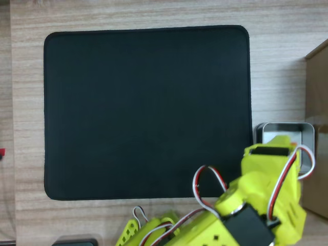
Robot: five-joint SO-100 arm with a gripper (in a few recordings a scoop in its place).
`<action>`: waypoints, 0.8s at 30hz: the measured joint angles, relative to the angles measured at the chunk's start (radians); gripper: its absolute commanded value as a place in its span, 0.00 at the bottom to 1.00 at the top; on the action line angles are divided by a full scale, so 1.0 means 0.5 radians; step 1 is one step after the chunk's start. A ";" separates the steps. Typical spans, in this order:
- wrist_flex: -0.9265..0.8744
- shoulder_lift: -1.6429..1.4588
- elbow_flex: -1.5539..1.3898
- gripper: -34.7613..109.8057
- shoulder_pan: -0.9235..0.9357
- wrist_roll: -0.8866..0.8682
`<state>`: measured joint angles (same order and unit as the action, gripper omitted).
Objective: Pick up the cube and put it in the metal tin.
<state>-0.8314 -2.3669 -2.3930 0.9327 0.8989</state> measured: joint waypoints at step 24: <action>0.479 -0.018 -0.064 0.37 -0.055 -0.525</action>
<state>-0.5921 -2.3761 -2.4252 0.9050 0.6366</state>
